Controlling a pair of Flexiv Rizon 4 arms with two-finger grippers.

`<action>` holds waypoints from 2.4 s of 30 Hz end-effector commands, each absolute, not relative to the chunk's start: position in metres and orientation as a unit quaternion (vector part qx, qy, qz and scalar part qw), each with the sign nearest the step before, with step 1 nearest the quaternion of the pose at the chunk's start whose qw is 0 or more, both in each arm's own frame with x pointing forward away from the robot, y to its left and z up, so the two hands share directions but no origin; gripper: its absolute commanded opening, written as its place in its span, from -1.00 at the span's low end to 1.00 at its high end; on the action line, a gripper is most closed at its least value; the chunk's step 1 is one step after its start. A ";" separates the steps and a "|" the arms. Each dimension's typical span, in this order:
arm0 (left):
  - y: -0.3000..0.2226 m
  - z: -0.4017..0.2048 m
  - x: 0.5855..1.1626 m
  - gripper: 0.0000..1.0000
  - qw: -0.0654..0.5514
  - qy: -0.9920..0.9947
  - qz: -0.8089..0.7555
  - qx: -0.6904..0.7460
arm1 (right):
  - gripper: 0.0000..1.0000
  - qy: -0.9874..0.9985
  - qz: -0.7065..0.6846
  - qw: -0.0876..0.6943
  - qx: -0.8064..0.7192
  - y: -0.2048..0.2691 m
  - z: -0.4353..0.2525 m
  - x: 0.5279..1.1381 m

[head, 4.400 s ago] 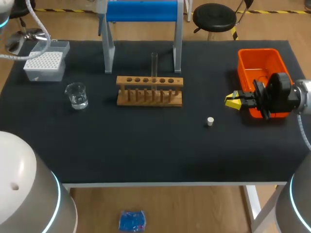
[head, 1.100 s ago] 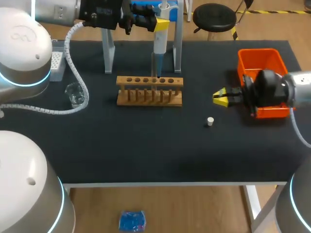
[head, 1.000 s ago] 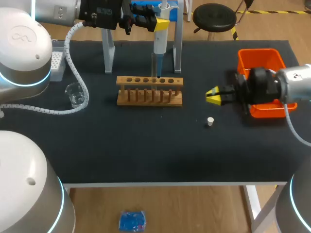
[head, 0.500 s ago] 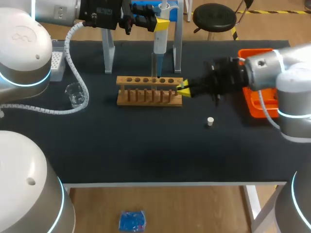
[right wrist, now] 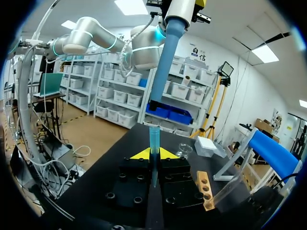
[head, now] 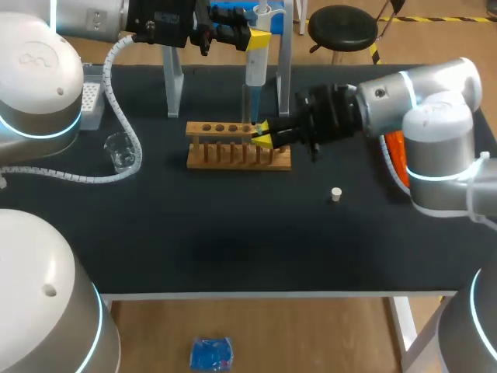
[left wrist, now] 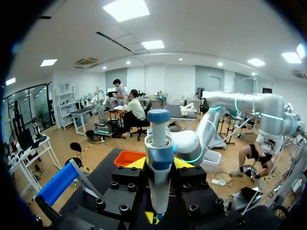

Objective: Invert the test tube, pick up the pipette, mount the tip to pipette, aspirate from beaker and dispense into the tube, eject the tip, return the pipette, and cap with the stopper.

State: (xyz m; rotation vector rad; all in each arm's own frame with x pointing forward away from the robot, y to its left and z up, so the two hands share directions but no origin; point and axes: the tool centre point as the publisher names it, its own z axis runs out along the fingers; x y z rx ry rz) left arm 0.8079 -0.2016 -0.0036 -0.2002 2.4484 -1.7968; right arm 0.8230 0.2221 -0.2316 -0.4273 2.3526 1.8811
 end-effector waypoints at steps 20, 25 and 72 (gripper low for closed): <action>-0.201 -0.003 0.808 -1.00 0.048 0.805 -0.588 -0.065 | -1.00 0.757 0.632 0.055 -0.155 0.225 -0.213 0.811; -0.201 -0.003 0.808 -1.00 0.048 0.805 -0.588 -0.065 | -1.00 0.758 0.631 0.052 -0.157 0.226 -0.214 0.809; -0.201 -0.003 0.808 -1.00 0.048 0.805 -0.588 -0.065 | -1.00 0.672 0.739 0.023 -0.048 0.232 -0.205 0.810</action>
